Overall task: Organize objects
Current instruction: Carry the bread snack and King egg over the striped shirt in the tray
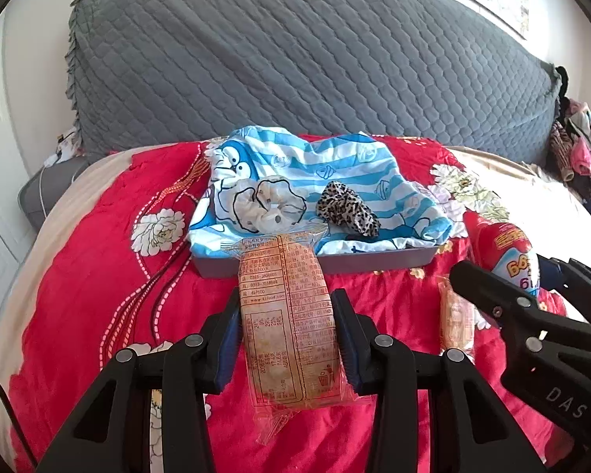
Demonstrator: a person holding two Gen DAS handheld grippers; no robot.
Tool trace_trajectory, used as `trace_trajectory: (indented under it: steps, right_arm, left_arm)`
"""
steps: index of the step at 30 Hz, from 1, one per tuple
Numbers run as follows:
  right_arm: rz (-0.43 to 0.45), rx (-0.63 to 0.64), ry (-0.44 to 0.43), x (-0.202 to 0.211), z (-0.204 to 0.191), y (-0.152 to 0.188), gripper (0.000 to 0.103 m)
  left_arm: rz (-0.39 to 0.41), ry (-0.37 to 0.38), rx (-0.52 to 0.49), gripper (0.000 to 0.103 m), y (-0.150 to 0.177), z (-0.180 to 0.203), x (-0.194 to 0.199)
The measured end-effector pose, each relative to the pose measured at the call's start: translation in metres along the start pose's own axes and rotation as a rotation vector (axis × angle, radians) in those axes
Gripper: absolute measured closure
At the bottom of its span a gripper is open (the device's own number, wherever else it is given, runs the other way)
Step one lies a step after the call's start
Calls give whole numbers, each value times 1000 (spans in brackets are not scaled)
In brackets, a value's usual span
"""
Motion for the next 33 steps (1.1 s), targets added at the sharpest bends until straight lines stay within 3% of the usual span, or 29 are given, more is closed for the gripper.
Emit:
trace_trajectory:
  steps: [33]
  right_arm:
    - [54, 15, -8, -40, 11, -50, 47]
  left_arm:
    - [22, 12, 18, 58, -49, -7, -52]
Point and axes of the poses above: each gripper's, at about its wrist camera, not at the fingertips, and x roughly against the way its jaws point, z to its right, y to its underside, the point moved 7 cm from there along -x, roughly the way its jaws point, and after that the axes turned 1 degree about -y, right-handed, at the moved point
